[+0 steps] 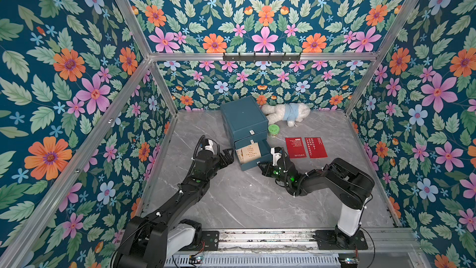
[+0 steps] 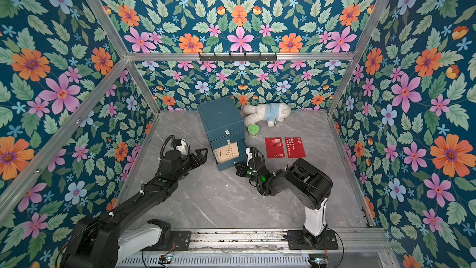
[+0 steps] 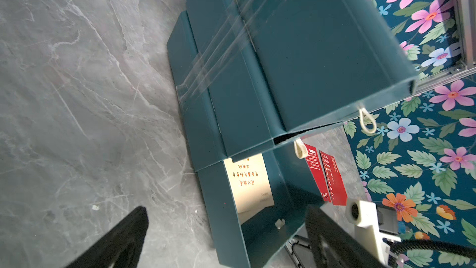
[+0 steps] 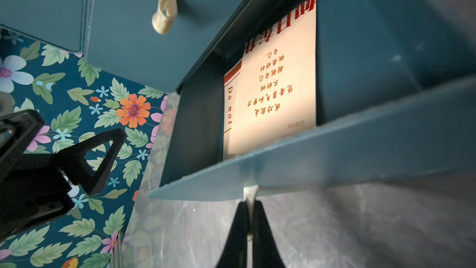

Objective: Take the postcards out of the drawer
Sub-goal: Open the drawer in the storage box.

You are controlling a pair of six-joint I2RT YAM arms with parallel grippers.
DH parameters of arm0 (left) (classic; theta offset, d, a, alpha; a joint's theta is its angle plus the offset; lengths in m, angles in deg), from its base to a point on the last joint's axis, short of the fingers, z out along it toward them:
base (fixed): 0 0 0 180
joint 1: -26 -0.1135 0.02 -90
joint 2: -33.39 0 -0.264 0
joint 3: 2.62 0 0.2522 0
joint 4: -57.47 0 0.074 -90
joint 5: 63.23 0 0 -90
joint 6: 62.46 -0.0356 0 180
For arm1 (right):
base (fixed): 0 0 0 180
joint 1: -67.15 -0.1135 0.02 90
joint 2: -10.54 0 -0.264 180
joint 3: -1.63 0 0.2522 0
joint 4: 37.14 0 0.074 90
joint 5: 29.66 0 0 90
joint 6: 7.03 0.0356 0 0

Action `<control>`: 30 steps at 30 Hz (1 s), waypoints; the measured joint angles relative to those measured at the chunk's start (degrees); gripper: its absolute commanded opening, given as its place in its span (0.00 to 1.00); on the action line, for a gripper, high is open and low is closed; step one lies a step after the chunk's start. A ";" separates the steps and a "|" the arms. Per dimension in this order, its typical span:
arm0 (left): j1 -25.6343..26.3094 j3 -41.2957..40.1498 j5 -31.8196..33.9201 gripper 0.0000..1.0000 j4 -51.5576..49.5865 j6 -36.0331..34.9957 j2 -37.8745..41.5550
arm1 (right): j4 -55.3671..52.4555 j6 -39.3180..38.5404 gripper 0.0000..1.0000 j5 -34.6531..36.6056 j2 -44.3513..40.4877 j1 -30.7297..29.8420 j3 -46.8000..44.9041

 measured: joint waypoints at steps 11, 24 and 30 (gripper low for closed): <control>0.17 -0.02 -0.37 0.98 0.00 0.98 0.07 | -0.96 1.66 0.00 1.92 -4.42 -1.11 -6.32; 1.18 -0.22 -0.76 0.97 -0.02 1.27 -0.57 | -6.73 2.21 0.40 2.60 -11.85 -1.18 -6.93; 3.30 -1.36 0.09 0.96 -0.02 1.29 -0.57 | -17.05 -1.18 0.47 2.80 -19.67 -1.20 -2.75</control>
